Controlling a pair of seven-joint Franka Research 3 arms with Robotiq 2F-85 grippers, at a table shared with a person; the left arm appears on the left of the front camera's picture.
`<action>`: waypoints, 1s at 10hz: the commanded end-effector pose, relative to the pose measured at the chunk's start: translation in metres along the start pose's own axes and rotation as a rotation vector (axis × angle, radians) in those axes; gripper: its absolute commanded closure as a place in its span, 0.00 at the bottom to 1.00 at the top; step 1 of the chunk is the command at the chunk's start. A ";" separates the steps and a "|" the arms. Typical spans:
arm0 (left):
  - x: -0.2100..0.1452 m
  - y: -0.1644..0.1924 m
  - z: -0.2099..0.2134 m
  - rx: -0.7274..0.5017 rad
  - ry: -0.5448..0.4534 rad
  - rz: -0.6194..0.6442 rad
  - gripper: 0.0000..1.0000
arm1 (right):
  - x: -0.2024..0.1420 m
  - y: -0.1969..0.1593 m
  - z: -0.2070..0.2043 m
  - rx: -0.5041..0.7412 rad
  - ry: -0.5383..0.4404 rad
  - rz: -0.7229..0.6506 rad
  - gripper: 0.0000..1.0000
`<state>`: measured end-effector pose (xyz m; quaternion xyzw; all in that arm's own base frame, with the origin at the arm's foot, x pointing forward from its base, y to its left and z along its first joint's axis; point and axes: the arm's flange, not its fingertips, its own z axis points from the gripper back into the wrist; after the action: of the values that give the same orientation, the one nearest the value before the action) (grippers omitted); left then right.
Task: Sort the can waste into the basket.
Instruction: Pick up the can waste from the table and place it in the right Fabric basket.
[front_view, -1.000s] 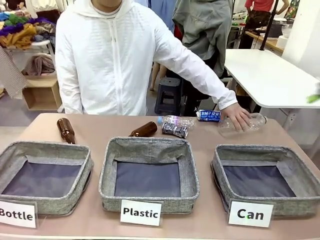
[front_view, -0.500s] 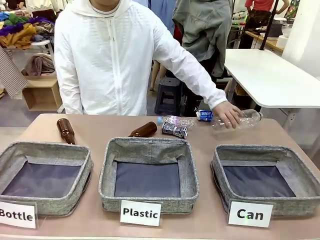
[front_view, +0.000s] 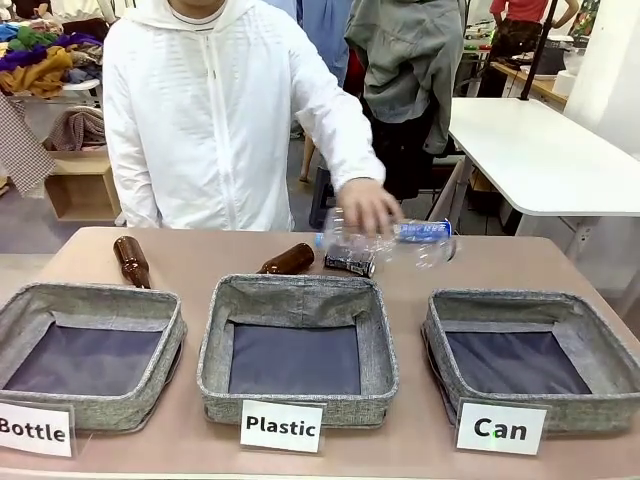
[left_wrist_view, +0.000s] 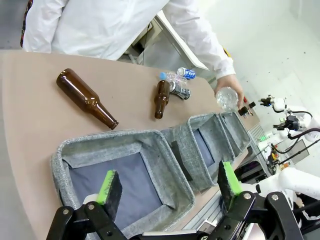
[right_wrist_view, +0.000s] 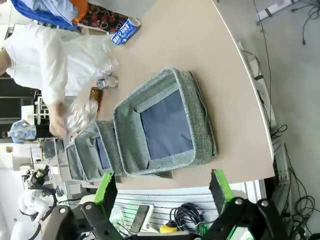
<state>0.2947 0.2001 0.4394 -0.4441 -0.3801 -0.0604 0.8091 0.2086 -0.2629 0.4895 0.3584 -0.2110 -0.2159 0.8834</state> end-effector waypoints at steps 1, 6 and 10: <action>0.002 0.002 0.000 -0.019 -0.023 -0.023 0.00 | 0.022 0.038 -0.022 -0.056 0.053 0.130 0.00; 0.002 0.002 0.000 -0.019 -0.023 -0.023 0.00 | 0.075 0.197 -0.167 -0.327 0.233 0.600 0.00; 0.002 0.002 0.000 -0.019 -0.023 -0.023 0.00 | 0.052 0.231 -0.220 -0.366 0.303 0.708 0.00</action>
<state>0.2960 0.2007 0.4387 -0.4464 -0.3809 -0.0606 0.8074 0.4255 0.0023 0.5067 0.0924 -0.1418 0.1559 0.9732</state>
